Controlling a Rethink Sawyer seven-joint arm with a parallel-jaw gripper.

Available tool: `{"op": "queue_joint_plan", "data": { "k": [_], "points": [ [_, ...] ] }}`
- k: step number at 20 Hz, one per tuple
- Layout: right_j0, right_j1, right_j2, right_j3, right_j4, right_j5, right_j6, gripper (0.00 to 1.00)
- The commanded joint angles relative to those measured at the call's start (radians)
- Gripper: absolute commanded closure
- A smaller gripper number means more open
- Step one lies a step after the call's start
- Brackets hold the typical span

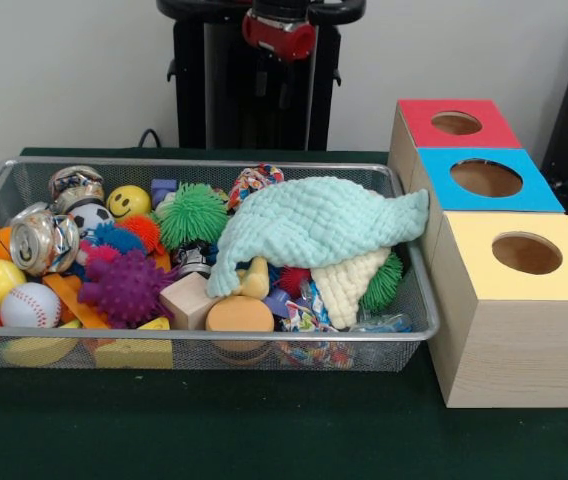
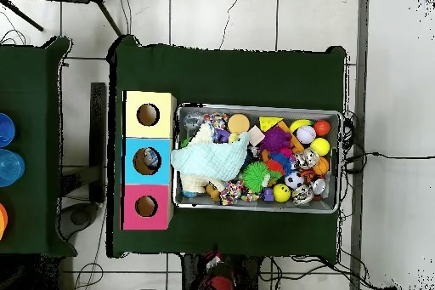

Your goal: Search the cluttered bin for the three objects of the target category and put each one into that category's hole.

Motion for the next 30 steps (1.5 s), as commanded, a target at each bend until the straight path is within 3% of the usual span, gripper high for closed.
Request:
{"op": "queue_joint_plan", "data": {
  "k": [1, 12, 20, 25, 30],
  "points": [
    [-0.003, -0.012, 0.143, -0.098, 0.164, 0.117, 0.145, 0.0],
    [0.055, 0.028, 0.154, -0.105, 0.308, 0.072, 0.177, 0.0],
    [0.043, 0.033, 0.17, -0.107, 0.376, 0.072, 0.175, 0.0],
    [0.022, 0.008, 0.177, -0.108, 0.397, 0.102, 0.156, 0.0],
    [-0.025, -0.043, 0.205, -0.122, 0.384, 0.216, 0.092, 0.0]
  ]
}}
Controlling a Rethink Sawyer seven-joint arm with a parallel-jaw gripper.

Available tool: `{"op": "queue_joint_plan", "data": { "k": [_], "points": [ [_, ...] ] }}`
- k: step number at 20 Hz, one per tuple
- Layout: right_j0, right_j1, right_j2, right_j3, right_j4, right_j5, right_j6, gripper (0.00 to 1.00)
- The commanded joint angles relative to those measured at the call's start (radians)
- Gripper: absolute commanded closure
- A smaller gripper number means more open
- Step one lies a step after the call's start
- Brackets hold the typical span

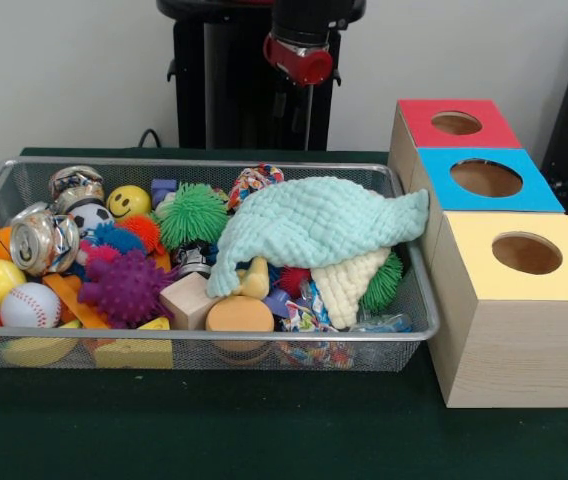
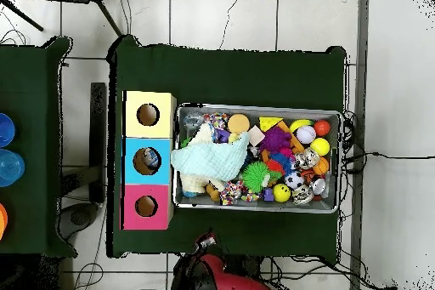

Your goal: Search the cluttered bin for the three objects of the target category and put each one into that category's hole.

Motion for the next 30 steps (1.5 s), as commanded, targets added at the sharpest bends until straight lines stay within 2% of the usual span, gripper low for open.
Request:
{"op": "queue_joint_plan", "data": {
  "k": [1, 9, 12, 14, 17, 19, 22, 26, 30],
  "points": [
    [-0.068, -0.05, 0.123, -0.122, 0.078, 0.169, 0.095, 0.0],
    [-0.089, -0.092, 0.141, -0.127, 0.106, 0.277, 0.087, 0.0],
    [-0.107, -0.103, 0.159, -0.102, 0.068, 0.272, 0.067, 0.0],
    [-0.124, -0.122, 0.168, -0.061, 0.035, 0.234, 0.073, 0.0],
    [-0.152, -0.169, 0.172, 0.02, 0.014, 0.239, 0.083, 0.0],
    [-0.156, -0.174, 0.144, 0.084, -0.015, 0.197, 0.094, 0.0],
    [-0.145, -0.084, 0.064, 0.138, -0.109, 0.02, 0.106, 0.0],
    [-0.127, 0.094, -0.05, 0.139, -0.243, -0.196, 0.121, 0.0],
    [-0.148, 0.227, -0.132, 0.118, -0.334, -0.31, 0.134, 0.0]
  ]
}}
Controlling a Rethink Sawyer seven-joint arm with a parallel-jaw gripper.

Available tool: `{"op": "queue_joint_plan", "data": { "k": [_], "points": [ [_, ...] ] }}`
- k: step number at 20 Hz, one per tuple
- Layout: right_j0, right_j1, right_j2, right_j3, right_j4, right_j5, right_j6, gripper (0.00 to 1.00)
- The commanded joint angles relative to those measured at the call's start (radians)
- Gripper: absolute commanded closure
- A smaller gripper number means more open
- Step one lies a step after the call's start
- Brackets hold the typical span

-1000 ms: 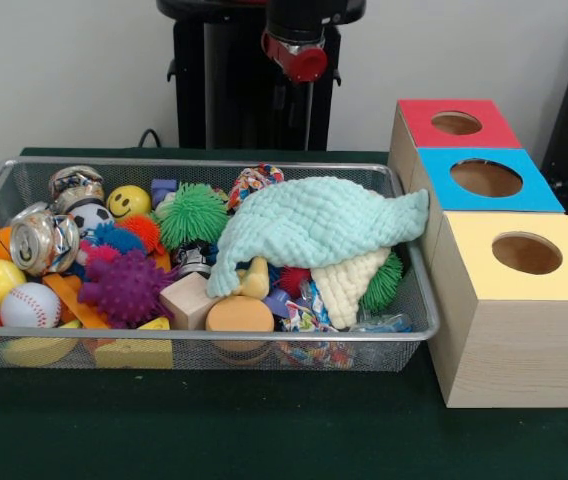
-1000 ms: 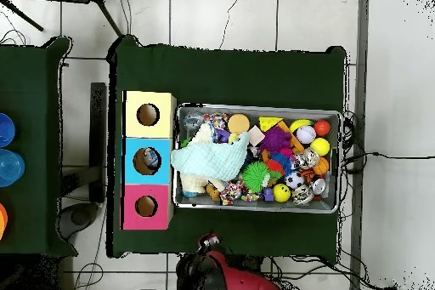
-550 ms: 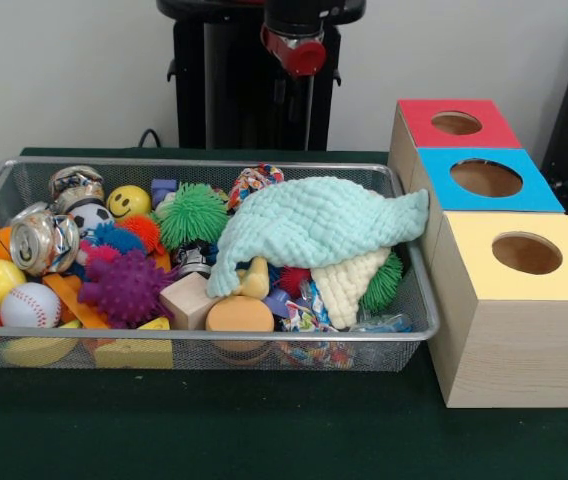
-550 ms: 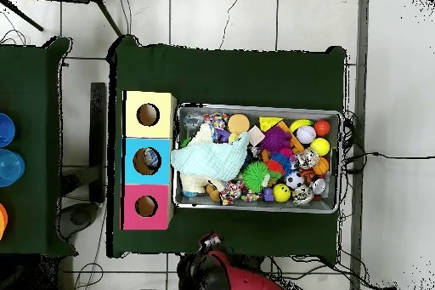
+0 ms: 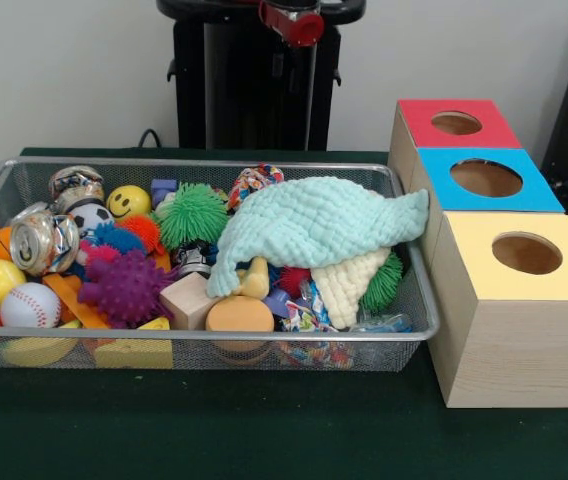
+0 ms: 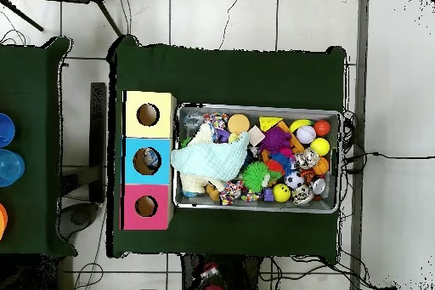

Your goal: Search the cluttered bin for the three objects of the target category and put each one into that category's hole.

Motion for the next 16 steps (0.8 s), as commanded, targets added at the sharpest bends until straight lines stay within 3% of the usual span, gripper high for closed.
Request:
{"op": "queue_joint_plan", "data": {
  "k": [1, 4, 10, 16],
  "points": [
    [-0.03, 0.279, -0.125, -0.024, -0.175, -0.313, 0.135, 0.0],
    [-0.025, 0.338, -0.145, -0.047, -0.191, -0.367, 0.133, 0.0],
    [-0.01, 0.346, -0.152, -0.053, -0.203, -0.355, 0.057, 0.0],
    [-0.047, 0.231, -0.083, -0.094, -0.204, -0.196, -0.018, 0.0]
  ]
}}
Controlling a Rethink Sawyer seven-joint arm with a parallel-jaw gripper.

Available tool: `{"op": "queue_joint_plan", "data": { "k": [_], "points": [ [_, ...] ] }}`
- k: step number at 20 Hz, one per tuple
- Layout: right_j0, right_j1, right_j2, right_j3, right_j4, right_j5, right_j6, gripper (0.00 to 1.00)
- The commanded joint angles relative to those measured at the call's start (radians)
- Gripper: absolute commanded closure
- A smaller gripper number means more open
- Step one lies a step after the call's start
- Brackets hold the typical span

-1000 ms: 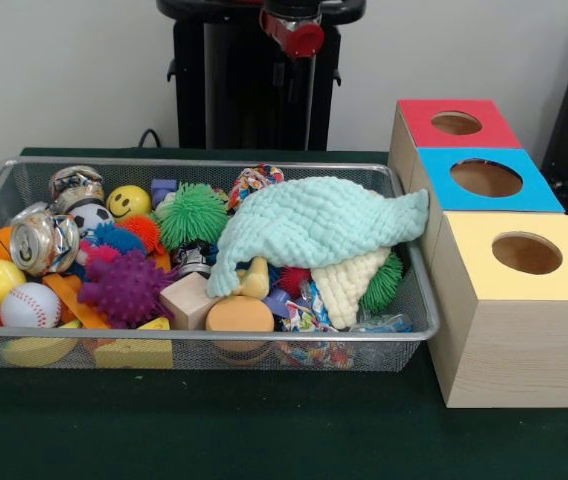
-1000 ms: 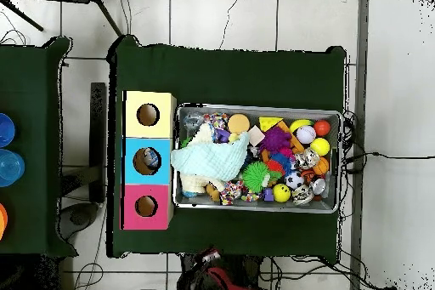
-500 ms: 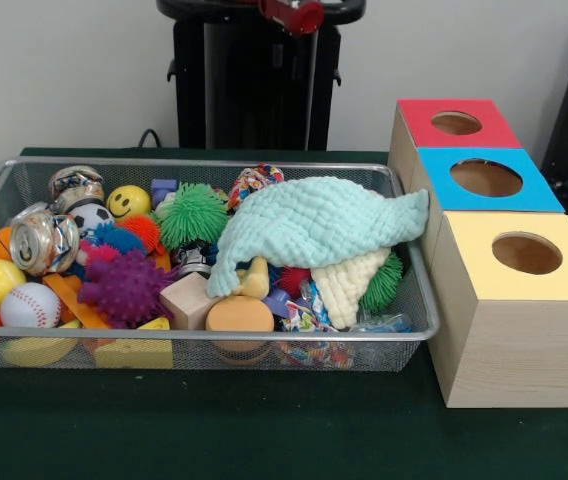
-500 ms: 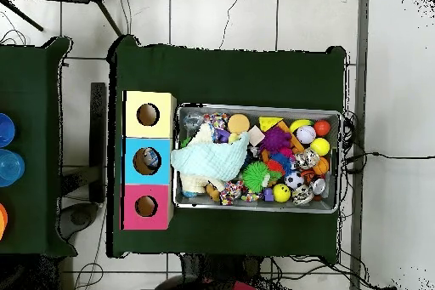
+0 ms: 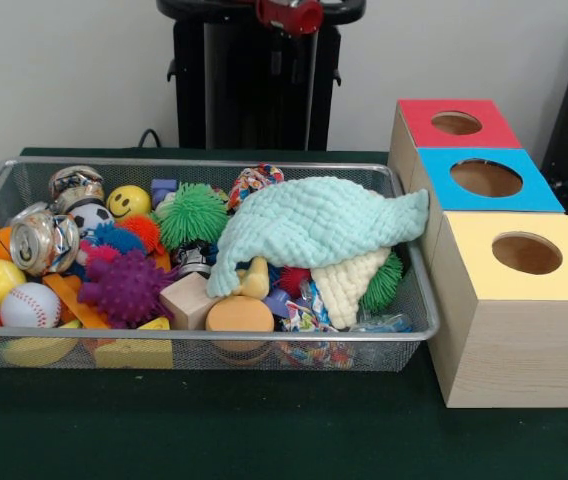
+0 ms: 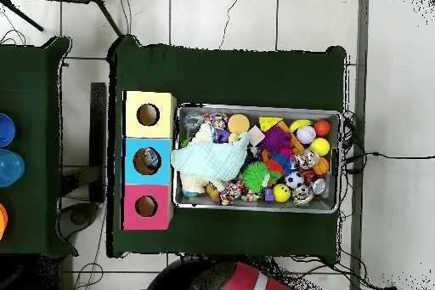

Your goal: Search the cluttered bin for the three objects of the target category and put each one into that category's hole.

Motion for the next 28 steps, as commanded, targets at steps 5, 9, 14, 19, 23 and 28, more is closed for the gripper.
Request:
{"op": "queue_joint_plan", "data": {
  "k": [5, 9, 14, 19, 23, 28],
  "points": [
    [-0.063, -0.144, 0.141, -0.167, -0.015, 0.43, -0.057, 0.0],
    [-0.084, -0.267, 0.219, -0.212, -0.068, 0.599, -0.139, 0.0],
    [-0.147, -0.331, 0.314, -0.245, -0.157, 0.731, -0.185, 0.0],
    [-0.177, -0.372, 0.375, -0.268, -0.226, 0.807, -0.185, 0.0],
    [-0.153, -0.386, 0.353, -0.272, -0.279, 0.776, -0.128, 0.0],
    [-0.129, -0.401, 0.343, -0.281, -0.316, 0.764, -0.094, 0.0]
  ]
}}
